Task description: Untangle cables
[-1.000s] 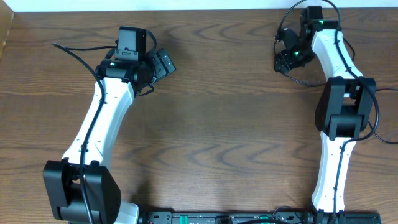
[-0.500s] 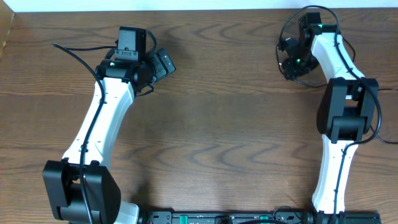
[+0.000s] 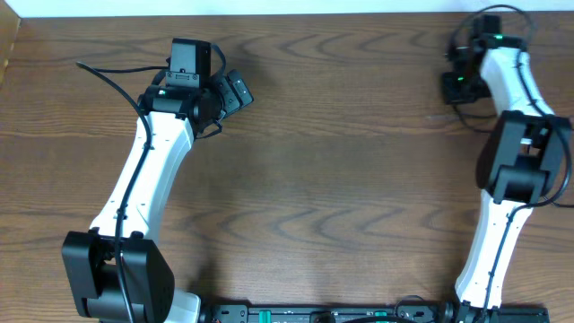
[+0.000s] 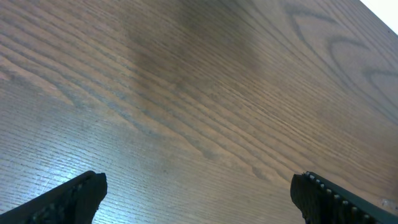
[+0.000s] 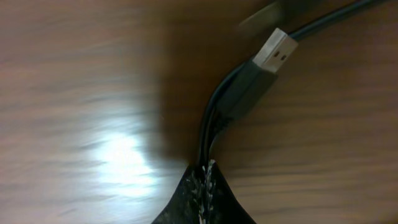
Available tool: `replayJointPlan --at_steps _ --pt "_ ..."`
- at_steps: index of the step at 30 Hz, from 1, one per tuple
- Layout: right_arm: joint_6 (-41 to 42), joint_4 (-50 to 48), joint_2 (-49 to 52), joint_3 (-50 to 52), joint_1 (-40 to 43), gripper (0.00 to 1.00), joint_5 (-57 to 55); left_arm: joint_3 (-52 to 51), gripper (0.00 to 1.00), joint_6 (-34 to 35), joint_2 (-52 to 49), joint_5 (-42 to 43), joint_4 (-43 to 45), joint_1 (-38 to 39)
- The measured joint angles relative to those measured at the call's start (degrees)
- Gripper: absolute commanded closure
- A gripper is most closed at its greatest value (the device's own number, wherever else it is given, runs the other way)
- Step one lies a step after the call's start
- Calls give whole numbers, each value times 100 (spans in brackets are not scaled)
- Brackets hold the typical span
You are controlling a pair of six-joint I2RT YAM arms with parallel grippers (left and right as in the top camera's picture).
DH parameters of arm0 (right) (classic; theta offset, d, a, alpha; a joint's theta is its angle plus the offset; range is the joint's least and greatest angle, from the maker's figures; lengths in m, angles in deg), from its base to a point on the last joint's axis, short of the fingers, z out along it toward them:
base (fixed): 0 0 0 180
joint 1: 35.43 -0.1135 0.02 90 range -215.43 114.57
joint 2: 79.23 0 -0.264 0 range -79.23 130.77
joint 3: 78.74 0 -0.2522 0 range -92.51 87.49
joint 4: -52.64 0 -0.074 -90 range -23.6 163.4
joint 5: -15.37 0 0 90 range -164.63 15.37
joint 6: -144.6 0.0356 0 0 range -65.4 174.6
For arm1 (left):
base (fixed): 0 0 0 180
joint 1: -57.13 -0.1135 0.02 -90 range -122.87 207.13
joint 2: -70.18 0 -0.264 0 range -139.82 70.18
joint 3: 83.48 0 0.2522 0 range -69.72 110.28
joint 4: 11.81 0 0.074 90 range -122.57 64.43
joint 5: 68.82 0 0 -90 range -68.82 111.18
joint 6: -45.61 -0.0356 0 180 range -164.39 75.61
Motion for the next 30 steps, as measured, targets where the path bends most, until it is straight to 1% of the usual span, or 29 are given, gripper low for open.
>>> replayJointPlan --at_steps 3,4,5,7,10,13,14,15,16,18,20,23,25,27,30 --pt "555 114 219 -546 614 99 -74 0 0 2 0 0 2 0" --pt "693 129 256 -743 796 99 -90 0 2 2 0 0 2 0" --pt "787 157 271 -898 938 99 -92 0 0 0 0 0 2 0" --pt "1093 153 284 -1410 1368 99 -101 0 0 2 0 0 4 0" --pt "1268 17 284 -1805 1790 99 90 0 0 0 0 0 7 0" --pt "1375 -118 284 -1904 2184 99 442 0 0 0 0 0 2 0" --pt "1394 -116 284 -1904 2245 93 496 0 0 0 0 0 0 0" --pt "1399 -116 284 -1904 2262 83 529 0 0 0 0 0 2 0" --pt "1408 -105 284 -1904 2264 63 597 0 0 0 0 0 0 0" --pt "1408 22 284 -1904 2199 55 649 0 0 0 0 0 0 0" --pt "1325 157 284 -1904 2114 52 715 0 0 0 0 0 0 0" --pt "1174 588 278 -1904 1891 50 861 0 0 0 0 0 2 0" --pt "1099 697 245 -1904 1794 50 929 0 0 0 0 0 0 0" --pt "942 977 52 -1893 1661 50 1075 0 0 0 0 0 0 0" --pt "734 1322 -632 -1886 1390 46 1309 0 0 2 0 0 0 0"
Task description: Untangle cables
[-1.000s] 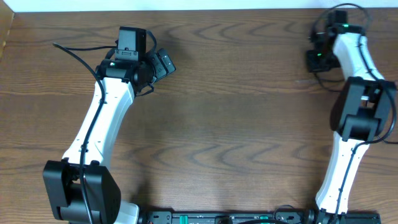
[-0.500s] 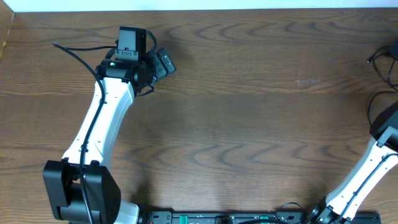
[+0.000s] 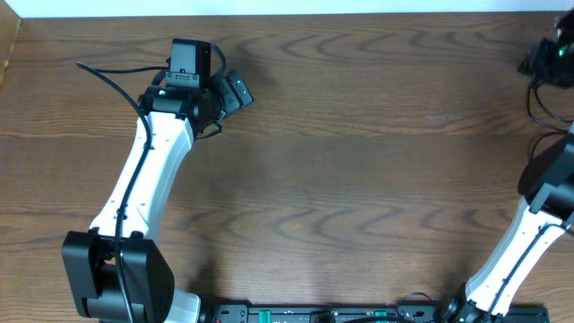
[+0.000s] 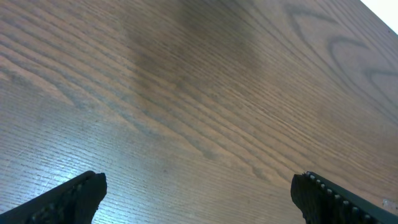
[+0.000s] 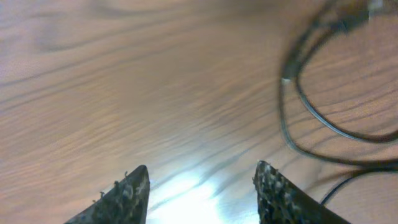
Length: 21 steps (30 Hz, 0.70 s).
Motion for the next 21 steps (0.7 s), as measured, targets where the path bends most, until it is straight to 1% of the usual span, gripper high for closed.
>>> replayJointPlan --at_steps 3,4,5,6,7,9,14,17,21 --pt "-98 433 -955 0 -350 45 264 0 0 -2 0 0 2 0" --pt "-125 678 -1449 -4 -531 44 415 0 0 -2 0 0 2 0" --pt "-144 848 -1792 -28 -675 38 507 0 0 0 0 0 -2 0" --pt "-151 999 -2083 -48 -802 22 573 0 0 -2 0 0 0 0" --pt "-170 1180 -2433 -79 -957 1 664 0 0 -2 0 0 0 0" --pt "-188 1620 -3016 -111 -1209 1 765 0 0 -2 0 0 2 0" --pt "-133 2566 -3801 -109 -1611 1 894 0 0 -2 0 0 0 0" --pt "-68 2592 -4183 -98 -1827 1 962 0 0 -2 0 0 4 0" --pt "-57 2603 -4708 -96 -1856 1 992 0 0 -2 0 0 0 0"
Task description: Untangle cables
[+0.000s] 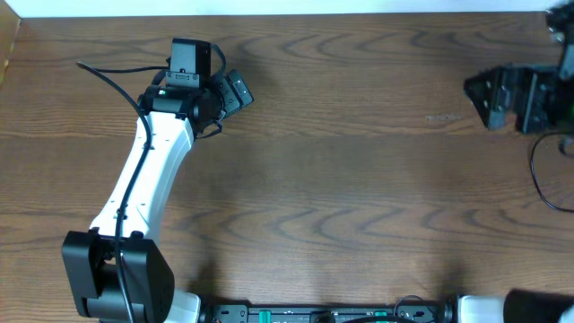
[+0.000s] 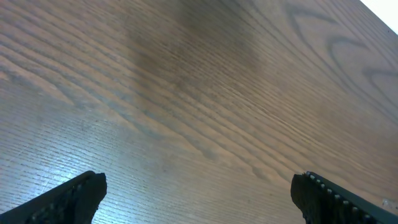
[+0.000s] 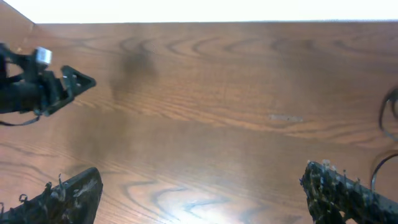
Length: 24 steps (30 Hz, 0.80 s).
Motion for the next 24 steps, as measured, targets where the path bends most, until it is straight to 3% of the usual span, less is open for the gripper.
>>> replayJointPlan --at_steps 7,12,19,24 --pt "-243 -7 -809 153 -203 1 -7 0 0 0 0 0 2 0" --pt "-424 -595 -1445 1263 -339 1 -385 0 0 0 0 0 -2 0" --pt "-669 -4116 -3062 4988 -177 1 -728 0 0 0 0 0 0 0" --pt "-758 -6922 -4677 8185 22 1 -811 0 0 0 0 0 2 0"
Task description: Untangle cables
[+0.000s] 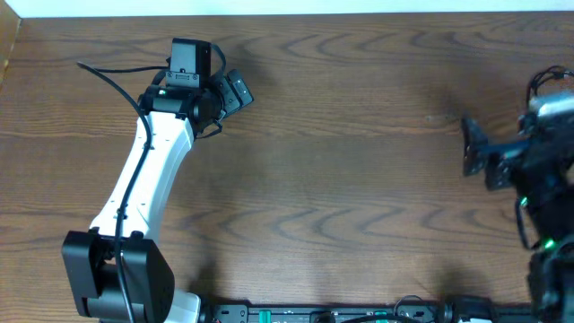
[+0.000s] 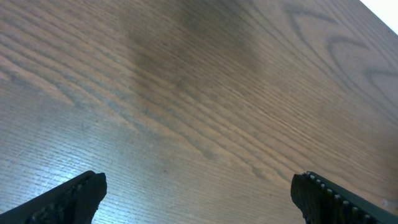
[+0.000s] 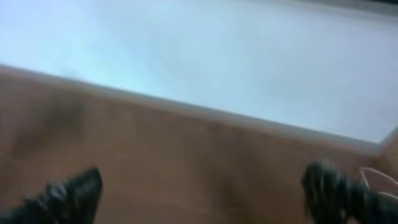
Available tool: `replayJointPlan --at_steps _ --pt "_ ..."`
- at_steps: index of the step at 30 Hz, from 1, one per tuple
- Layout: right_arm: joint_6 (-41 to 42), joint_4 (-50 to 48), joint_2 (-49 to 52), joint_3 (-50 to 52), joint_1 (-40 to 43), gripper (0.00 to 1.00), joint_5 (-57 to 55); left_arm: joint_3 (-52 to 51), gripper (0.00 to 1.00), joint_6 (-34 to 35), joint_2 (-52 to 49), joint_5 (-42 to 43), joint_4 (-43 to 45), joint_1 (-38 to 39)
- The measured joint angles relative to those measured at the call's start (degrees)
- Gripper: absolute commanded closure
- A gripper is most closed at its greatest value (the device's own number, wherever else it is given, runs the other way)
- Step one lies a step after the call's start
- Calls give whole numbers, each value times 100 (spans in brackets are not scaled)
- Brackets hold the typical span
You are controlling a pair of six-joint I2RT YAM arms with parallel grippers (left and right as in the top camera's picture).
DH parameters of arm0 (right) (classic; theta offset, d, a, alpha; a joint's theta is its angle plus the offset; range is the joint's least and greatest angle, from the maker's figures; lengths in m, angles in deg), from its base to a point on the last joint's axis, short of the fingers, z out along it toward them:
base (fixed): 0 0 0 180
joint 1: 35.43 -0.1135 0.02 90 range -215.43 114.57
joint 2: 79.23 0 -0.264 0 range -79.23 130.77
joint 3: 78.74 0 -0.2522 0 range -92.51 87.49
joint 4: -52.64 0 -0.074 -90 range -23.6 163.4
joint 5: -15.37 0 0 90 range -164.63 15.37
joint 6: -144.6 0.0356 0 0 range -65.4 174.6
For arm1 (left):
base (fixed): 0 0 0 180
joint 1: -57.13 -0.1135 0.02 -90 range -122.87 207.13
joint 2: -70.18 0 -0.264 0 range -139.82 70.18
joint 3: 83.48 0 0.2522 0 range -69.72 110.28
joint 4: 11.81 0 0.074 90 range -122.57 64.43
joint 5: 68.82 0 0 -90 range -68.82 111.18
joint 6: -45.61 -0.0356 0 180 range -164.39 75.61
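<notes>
The cables show only as a thin black cable (image 1: 522,215) at the table's right edge, mostly hidden behind the right arm. My right gripper (image 1: 477,157) hangs open there, pointing left, with nothing between its fingers. In the blurred right wrist view the gripper (image 3: 205,190) shows dark fingertips (image 3: 68,193) far apart over bare wood, with a white wall beyond. My left gripper (image 1: 235,90) stands open at the far left of the table. In its wrist view the gripper (image 2: 199,193) has only wood grain between its fingers.
The brown wooden table (image 1: 341,179) fills the view, with a white wall along its far edge. A black lead (image 1: 108,81) runs along the left arm. A rail with electronics (image 1: 323,314) lies at the front edge.
My right gripper has moved from the far right toward the front of the table and stays open. Its camera now tilts up to the wall and is blurred. The left arm has not moved.
My right gripper was shut on a black cable with a USB plug at the far right. Then it stood open with the cable lying loose on the table by the right corner. After that it was raised, wide open, and is now farther forward. The left gripper stayed open throughout.
</notes>
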Motion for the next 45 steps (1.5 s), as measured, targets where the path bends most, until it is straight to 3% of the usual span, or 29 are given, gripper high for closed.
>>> replayJointPlan --at_steps 5,12,17,19,27,45 --pt "-11 -2216 -1567 2581 44 1 -33 2 0 0 0 2 7 2" --pt "-13 -2846 -3058 4481 39 1 -72 0 0 0 -7 0 0 2" --pt "42 -3080 -3759 5213 -103 1 -295 0 0 0 -7 0 -2 2" --pt "420 -3145 -3886 5497 -157 1 -601 0 0 0 -9 0 4 2" --pt "726 -2393 -3971 5674 -166 1 -999 0 0 0 -9 0 2 2" --pt "743 -2396 -3982 5674 -188 1 -1069 0 0 0 -9 0 -2 2"
